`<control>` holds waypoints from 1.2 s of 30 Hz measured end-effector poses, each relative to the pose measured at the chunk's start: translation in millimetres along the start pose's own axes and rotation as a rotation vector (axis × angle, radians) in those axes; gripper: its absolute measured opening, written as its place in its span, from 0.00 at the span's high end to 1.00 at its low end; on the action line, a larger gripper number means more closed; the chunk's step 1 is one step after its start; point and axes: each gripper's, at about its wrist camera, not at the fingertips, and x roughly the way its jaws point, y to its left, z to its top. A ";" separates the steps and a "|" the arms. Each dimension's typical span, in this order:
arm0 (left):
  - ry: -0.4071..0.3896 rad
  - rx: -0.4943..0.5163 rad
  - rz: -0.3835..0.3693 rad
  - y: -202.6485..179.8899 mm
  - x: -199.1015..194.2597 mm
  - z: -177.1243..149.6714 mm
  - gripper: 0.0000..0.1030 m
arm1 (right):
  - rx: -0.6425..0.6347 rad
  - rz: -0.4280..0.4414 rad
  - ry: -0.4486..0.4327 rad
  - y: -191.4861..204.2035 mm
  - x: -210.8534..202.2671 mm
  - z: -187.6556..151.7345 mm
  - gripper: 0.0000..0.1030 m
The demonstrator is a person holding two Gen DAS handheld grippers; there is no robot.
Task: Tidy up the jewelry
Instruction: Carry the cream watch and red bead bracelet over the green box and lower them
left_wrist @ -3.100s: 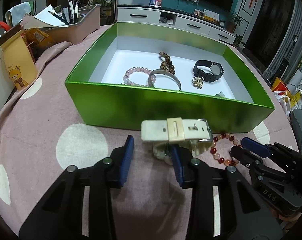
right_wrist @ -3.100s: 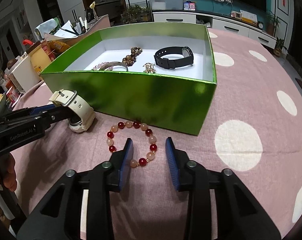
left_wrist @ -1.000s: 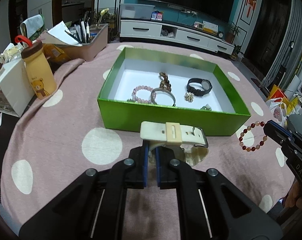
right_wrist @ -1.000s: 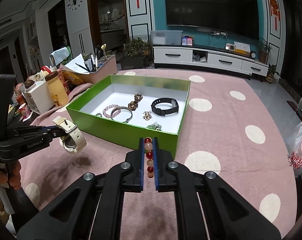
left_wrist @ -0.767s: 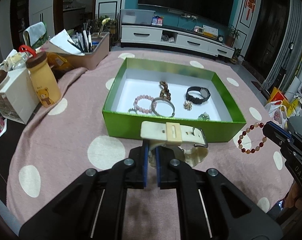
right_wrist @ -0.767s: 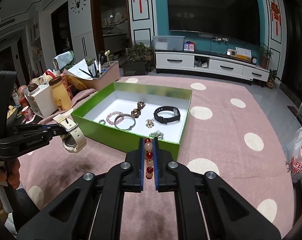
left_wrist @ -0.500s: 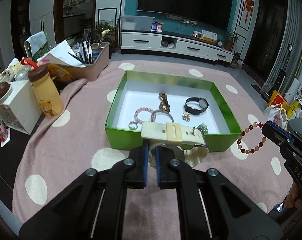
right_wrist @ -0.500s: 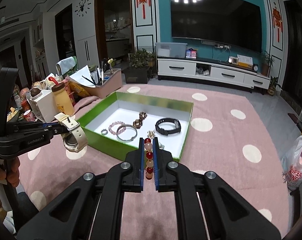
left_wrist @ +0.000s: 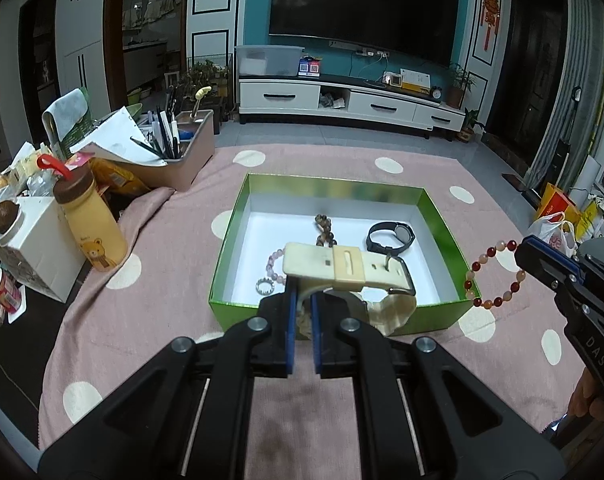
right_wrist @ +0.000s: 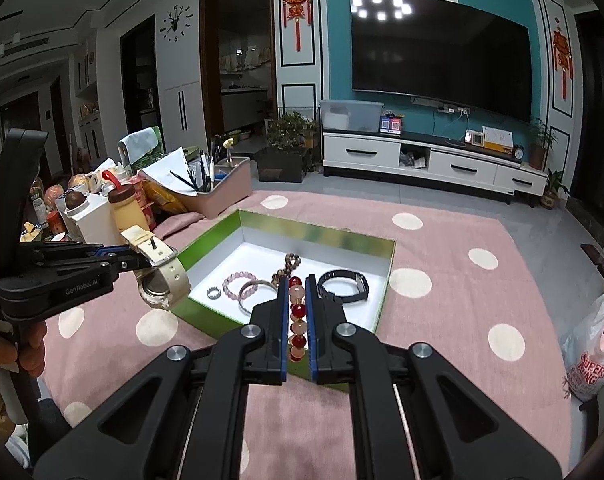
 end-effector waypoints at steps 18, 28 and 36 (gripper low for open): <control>-0.020 0.028 0.013 -0.8 21.7 31.4 0.94 | -0.002 0.002 -0.010 -4.0 13.5 14.1 0.93; -0.018 0.043 0.020 -3.7 38.2 44.8 0.94 | 0.012 0.003 -0.002 -12.0 32.7 24.4 0.93; -0.013 0.049 0.023 -4.3 49.9 52.0 0.94 | 0.020 0.003 0.007 -17.8 43.1 22.3 0.93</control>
